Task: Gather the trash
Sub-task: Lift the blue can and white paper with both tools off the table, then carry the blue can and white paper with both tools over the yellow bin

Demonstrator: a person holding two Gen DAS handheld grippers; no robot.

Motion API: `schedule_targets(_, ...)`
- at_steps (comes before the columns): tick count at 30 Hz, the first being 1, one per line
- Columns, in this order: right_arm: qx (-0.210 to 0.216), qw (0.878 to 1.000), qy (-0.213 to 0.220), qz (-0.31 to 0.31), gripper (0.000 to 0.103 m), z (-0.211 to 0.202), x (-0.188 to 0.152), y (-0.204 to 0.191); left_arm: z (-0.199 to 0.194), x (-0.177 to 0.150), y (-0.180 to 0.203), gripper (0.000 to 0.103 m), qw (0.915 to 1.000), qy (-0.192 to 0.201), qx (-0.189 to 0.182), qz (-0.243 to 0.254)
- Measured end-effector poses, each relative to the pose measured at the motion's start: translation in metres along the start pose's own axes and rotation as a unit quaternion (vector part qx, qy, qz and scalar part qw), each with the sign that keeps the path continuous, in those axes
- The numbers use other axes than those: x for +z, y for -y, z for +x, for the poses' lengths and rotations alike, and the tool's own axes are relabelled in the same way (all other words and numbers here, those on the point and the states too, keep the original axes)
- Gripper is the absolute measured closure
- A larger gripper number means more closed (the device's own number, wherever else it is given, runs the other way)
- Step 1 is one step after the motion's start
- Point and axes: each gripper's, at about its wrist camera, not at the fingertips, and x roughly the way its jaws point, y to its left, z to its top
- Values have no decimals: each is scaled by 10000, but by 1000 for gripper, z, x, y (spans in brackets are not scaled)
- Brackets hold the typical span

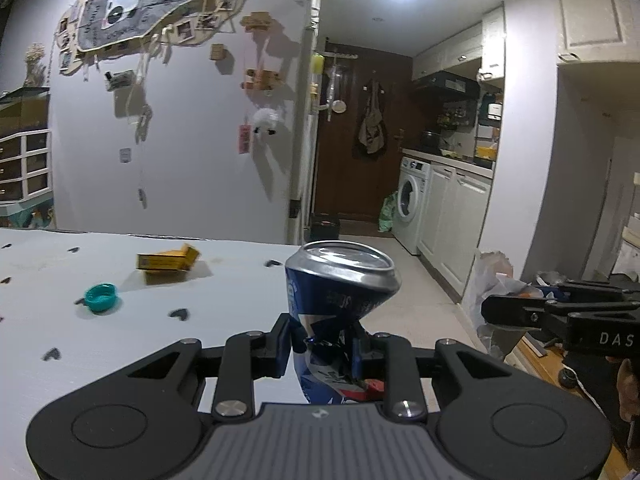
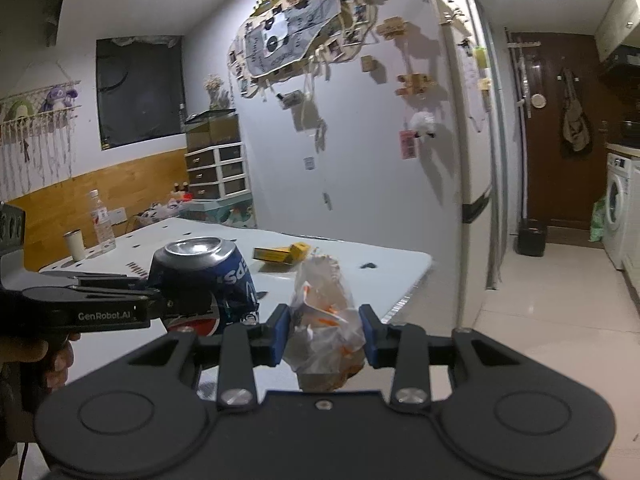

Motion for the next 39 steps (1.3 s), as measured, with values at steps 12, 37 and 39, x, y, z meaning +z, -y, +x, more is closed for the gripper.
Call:
schedule_targets(12, -568, 9983, -23, 106, 65, -60, -30, 65, 21, -15, 85, 74, 9988, -126, -454, 96)
schedule_targets(37, -1324, 9649, -1935, 1186, 65, -22, -170, 212, 204, -163, 180, 75, 9743, -2053, -837, -404)
schedule_targets(39, -1370, 9593, -2171, 1179, 65, -10, -183, 217, 219, -178, 178, 75, 9704, -2235, -802, -439)
